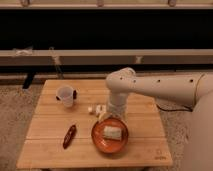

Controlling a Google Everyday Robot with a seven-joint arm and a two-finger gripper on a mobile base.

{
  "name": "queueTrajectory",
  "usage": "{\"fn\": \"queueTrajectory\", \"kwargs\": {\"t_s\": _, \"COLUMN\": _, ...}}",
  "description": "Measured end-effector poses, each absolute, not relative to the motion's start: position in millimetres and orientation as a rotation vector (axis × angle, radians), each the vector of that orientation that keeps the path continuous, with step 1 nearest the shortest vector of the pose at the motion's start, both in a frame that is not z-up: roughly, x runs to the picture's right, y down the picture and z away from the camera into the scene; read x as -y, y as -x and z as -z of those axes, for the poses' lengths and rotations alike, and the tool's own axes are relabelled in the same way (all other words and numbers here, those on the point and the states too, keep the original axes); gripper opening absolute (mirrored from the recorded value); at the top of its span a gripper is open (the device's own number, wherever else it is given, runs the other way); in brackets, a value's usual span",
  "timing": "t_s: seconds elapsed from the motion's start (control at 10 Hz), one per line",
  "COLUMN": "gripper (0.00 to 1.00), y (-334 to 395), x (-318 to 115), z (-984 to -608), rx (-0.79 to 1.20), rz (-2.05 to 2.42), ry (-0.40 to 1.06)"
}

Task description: Drag the ceramic bowl in a circle

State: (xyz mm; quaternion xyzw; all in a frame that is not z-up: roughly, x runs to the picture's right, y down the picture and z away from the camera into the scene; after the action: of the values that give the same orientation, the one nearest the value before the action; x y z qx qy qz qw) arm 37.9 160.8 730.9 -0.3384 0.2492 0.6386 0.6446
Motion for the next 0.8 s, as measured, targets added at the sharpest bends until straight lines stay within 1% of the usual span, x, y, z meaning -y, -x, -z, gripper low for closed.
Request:
{"fn": "queueTrajectory", "kwargs": {"t_s": 0.1, "gripper": 0.8, "y": -41, "x": -158, "z": -733, "rx": -0.559, "rz": -1.435, "ry": 0.77}}
{"fn": "queueTrajectory", "kwargs": {"t_s": 0.4, "gripper": 0.8, "y": -90, "x": -154, "z": -756, "rx": -0.563, "rz": -1.427, "ry": 0.744}}
{"fn": "queueTrajectory", "kwargs": {"t_s": 0.6, "gripper": 0.8, "y": -117, "x": -167, "z": -768, "rx": -0.571, "rz": -1.452, "ry": 0.728}}
{"fn": "queueTrajectory", "kwargs": {"t_s": 0.8, "gripper": 0.8, "y": -121, "x": -181, "z": -782, "rx": -0.58, "rz": -1.461, "ry": 0.734}}
